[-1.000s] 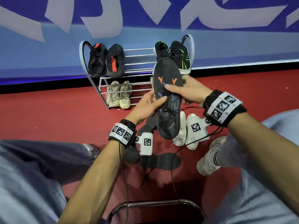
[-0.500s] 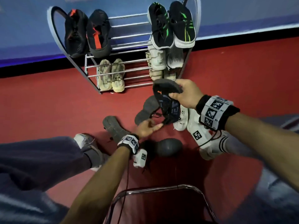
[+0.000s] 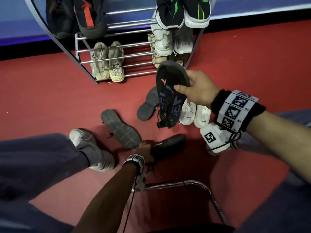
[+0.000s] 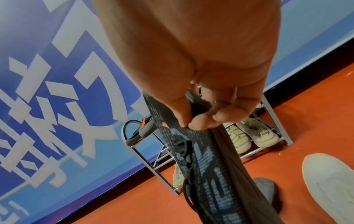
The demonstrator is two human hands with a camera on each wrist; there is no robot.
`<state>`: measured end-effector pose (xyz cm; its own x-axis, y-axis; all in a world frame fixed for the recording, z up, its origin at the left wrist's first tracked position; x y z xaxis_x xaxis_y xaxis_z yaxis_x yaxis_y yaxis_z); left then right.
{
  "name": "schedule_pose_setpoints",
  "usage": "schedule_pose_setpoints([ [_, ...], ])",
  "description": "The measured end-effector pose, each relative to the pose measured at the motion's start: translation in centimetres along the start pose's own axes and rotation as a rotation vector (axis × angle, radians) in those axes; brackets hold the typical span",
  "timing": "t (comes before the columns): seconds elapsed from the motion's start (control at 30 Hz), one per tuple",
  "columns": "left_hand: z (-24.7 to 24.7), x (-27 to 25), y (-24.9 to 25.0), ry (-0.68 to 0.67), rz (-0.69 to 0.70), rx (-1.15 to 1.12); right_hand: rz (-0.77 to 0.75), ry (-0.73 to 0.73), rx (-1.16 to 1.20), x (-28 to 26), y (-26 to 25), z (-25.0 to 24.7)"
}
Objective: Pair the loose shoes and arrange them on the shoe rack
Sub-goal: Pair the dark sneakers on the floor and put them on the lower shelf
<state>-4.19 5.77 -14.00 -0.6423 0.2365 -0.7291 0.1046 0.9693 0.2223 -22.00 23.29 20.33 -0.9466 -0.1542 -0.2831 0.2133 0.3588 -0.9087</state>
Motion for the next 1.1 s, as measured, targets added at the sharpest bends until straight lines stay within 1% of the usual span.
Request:
schedule_pose_setpoints([
  [0.07,-1.6,-0.4,1.2,-0.002,0.029,-0.078,0.043,-0.002,0.002,0.1,0.5,0.3],
  [0.1,-3.1,-0.6,1.7,0.023,0.036,-0.083,0.072,-0.001,-0.004,-0.1,0.7,0.3],
  [0.17,-6.9,-1.1,2.4,0.159,0.064,-0.057,0.109,0.013,-0.031,-0.2,0.9,-0.1],
  [0.27,-12.4,-2.7,2.5,0.441,0.093,0.035,0.111,0.072,-0.072,-0.3,0.5,-1.5],
  [0.33,-15.0,-4.6,1.3,0.596,-0.019,0.158,0.107,0.101,-0.072,-0.2,0.4,-2.1],
  [0.4,-16.1,-6.0,-0.5,0.665,-0.143,0.232,0.104,0.119,-0.092,-0.3,0.5,-2.4],
  [0.43,-15.6,-6.1,-1.4,0.642,-0.170,0.243,0.103,0.126,-0.105,-0.3,0.6,-2.4],
  [0.47,-14.4,-5.8,-2.4,0.590,-0.174,0.264,0.101,0.130,-0.116,-0.2,0.8,-2.3],
  [0.53,-10.6,-4.9,-4.1,0.425,-0.126,0.280,0.104,0.123,-0.138,-0.2,1.4,-1.9],
  [0.57,-8.6,-4.9,-4.5,0.349,-0.084,0.250,0.106,0.117,-0.146,-0.1,1.7,-1.6],
  [0.6,-7.3,-5.0,-4.8,0.318,-0.056,0.201,0.107,0.114,-0.154,-0.1,2.0,-1.4],
  [0.63,-6.7,-5.3,-5.0,0.324,-0.039,0.151,0.105,0.110,-0.168,-0.1,2.2,-1.2],
  [0.7,-6.9,-5.5,-5.3,0.354,-0.056,0.086,0.103,0.103,-0.200,-0.1,2.6,-1.0],
  [0.8,-8.0,-4.4,-5.8,0.338,-0.131,-0.021,0.120,0.084,-0.223,-0.2,3.4,-0.8],
  [0.9,-9.2,-4.1,-6.7,0.376,-0.238,-0.140,0.153,0.069,-0.248,-0.1,4.4,-0.7],
  [0.93,-9.0,-3.9,-7.2,0.355,-0.274,-0.161,0.160,0.068,-0.249,0.0,4.6,-0.7],
  [1.0,-7.5,-2.8,-8.2,0.274,-0.298,-0.182,0.163,0.065,-0.235,0.2,4.9,-0.7],
  [1.03,-6.5,-2.0,-8.6,0.242,-0.290,-0.192,0.159,0.065,-0.226,0.3,5.1,-0.7],
  [1.1,-4.1,-1.2,-8.4,0.110,-0.253,-0.239,0.156,0.061,-0.218,0.5,5.3,-0.6],
])
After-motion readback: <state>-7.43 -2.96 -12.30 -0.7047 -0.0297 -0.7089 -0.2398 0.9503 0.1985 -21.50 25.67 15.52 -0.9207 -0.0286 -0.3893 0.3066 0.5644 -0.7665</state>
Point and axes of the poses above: each hand's wrist, its own x-axis towards the middle knuckle, its own z-axis out of the palm, y = z × x, the point moved 10 cm from there along x, towards the middle knuckle, and after that the axes turned 11 degrees about x, right-handed, at the moved point
